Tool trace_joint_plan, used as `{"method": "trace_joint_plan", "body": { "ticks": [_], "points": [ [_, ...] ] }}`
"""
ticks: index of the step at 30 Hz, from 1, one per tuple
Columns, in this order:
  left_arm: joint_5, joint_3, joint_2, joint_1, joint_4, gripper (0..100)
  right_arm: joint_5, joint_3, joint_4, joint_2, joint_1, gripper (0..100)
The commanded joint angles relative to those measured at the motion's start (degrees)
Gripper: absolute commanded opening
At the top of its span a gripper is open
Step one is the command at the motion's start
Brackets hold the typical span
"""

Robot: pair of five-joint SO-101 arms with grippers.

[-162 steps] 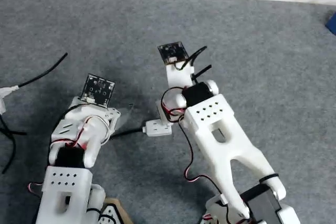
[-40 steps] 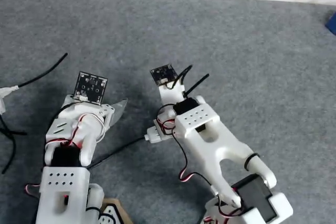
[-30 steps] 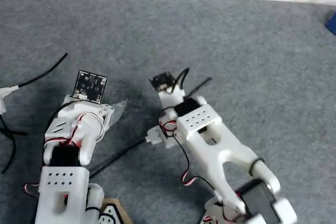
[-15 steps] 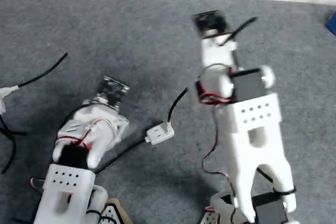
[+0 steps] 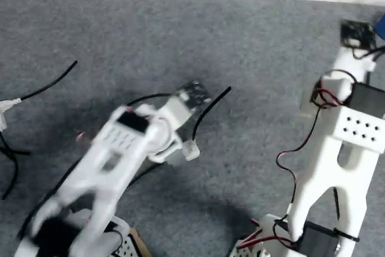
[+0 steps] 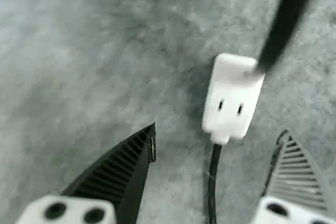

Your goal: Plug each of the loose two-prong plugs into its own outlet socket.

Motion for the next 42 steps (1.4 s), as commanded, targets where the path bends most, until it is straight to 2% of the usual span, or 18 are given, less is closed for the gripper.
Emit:
{"method": "trace_joint_plan", "body": {
  "ticks": [1, 7, 13, 15, 17, 18, 20, 22, 25, 28, 32, 34, 37, 42],
  "points": [
    [-0.44, -12.18, 15.52, 4.7, 0.18, 30, 0.79, 8.84, -6.81, -1.54, 2.51, 45.6],
    [-0.53, -16.57, 25.63, 6.2, 0.18, 29, 0.79, 23.69, -18.77, -1.54, 2.51, 45.6],
    [-2.02, -16.13, 29.49, 5.93, 0.62, 27, 0.79, 28.09, -22.02, -1.54, 2.15, 45.6],
    [-2.81, -16.4, 29.93, 5.85, 0.62, 19, 0.79, 28.09, -21.93, -1.54, 2.15, 45.6],
    [-4.22, -16.66, 30.02, 5.76, 1.14, 3, 0.79, 28.35, -21.76, -1.54, 2.15, 45.6],
    [-5.36, -17.1, 30.02, 5.67, 2.2, 0, 0.79, 28.35, -21.76, -1.54, 2.15, 45.6],
    [-6.51, -19.12, 30.02, 3.47, 5.89, 1, 0.79, 28.53, -21.58, -1.54, 2.15, 45.6],
    [-7.21, -22.64, 30.02, -0.92, 9.32, 1, 0.79, 28.53, -20.53, -1.54, 2.15, 45.6],
    [-7.38, -30.64, 29.93, -11.74, 12.22, 0, 0.79, 28.44, -19.12, -1.54, 1.27, 45.6],
    [-7.38, -40.31, 30.64, -24.4, 12.04, 0, 2.02, 28.53, -17.98, -1.45, -1.27, 45.6],
    [-8.79, -49.27, 33.8, -38.11, 7.74, 0, 1.85, 28.62, -16.04, -1.01, -6.46, 45.6],
    [-12.04, -53.32, 38.46, -43.3, 6.51, 0, 1.32, 28.79, -15.6, -1.01, -8.57, 45.6],
    [-12.92, -61.14, 48.04, -51.47, 4.92, 0, -0.44, 30.2, -16.04, -1.45, -9.89, 45.6],
    [-15.03, -79.69, 63.87, -60.97, 9.14, 0, -0.62, 30.64, -16.04, -1.54, -10.59, 45.6]
  ]
}}
